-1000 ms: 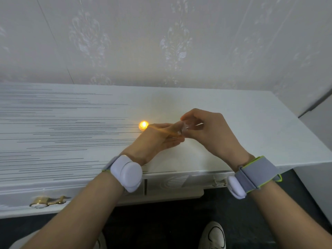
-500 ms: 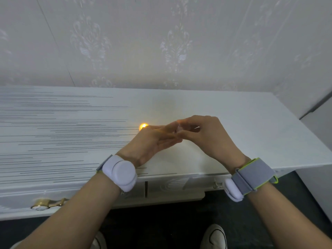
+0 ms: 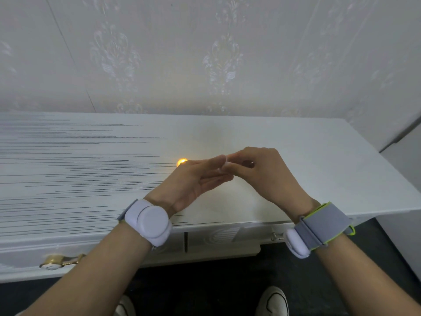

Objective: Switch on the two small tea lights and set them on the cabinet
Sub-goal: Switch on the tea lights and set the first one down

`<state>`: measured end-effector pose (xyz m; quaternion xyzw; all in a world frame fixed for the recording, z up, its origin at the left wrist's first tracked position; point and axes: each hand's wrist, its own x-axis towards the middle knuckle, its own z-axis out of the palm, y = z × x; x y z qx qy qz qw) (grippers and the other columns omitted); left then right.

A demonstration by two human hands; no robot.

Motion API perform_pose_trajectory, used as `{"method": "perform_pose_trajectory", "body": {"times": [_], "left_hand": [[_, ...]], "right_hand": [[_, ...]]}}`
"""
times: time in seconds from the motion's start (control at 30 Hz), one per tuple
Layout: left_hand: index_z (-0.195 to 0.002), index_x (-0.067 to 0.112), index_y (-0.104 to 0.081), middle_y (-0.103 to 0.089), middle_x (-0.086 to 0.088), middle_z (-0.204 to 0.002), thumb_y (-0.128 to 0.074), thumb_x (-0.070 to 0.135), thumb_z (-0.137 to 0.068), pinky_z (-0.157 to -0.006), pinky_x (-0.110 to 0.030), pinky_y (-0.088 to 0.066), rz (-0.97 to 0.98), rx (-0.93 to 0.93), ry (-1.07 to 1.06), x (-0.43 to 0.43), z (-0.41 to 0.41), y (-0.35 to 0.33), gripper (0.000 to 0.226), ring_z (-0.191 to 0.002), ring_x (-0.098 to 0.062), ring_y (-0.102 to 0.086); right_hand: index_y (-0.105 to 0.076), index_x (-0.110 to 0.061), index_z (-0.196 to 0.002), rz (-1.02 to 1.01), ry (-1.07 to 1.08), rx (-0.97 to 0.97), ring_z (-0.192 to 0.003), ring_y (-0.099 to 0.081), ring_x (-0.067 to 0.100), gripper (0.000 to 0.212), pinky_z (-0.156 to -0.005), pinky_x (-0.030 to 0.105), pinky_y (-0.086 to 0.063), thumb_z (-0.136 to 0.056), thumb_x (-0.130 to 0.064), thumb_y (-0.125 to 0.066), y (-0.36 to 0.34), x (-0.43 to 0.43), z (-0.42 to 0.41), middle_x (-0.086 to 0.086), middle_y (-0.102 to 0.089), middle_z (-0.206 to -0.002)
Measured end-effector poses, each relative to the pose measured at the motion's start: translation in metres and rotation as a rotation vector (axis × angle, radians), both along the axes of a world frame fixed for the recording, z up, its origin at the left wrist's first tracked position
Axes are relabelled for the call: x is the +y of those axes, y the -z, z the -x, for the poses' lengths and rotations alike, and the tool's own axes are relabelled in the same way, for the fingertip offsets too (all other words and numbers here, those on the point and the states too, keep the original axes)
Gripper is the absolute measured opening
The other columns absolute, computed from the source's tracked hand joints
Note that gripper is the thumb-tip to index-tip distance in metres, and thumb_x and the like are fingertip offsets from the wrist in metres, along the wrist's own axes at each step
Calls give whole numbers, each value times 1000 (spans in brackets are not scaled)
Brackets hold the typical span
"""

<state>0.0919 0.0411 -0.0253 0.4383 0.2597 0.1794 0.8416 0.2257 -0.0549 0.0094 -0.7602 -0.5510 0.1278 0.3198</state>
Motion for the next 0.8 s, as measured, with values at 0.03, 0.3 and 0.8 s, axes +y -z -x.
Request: {"method": "perform_pose_trajectory", "body": {"times": [0.03,0.3,0.8], "left_hand": [[-93,0,-72,-75,-18,-95,-67,23,-80,-70,-20,-56,37,-5,-24,0,-1,0,27,-86,-23,-73],[-113,-6,-64,-76,-16,-93,-59,7,-88,-68,-21,-57,59,3,-17,-5,1,-2,27,-84,-25,-74],[-98,0,-69,-72,-18,-102,-69,14,-77,-68,-23,-58,84,20,-13,-5,2,-5,24,-83,-24,-74]], "right_hand": [[-71,-25,-110,2,-7,5,-76,-64,2,31,-70,5,-43,-81,-34,-70,0,0,0,-10,-70,-81],[-78,-26,-87,46,-7,3,-71,-61,3,21,-63,8,-40,-86,-39,-62,-1,-3,-2,-19,-64,-63],[-67,-32,-108,131,-55,53,-75,-64,0,27,-65,9,-43,-87,-44,-58,-3,-4,-6,-8,-72,-77]]}}
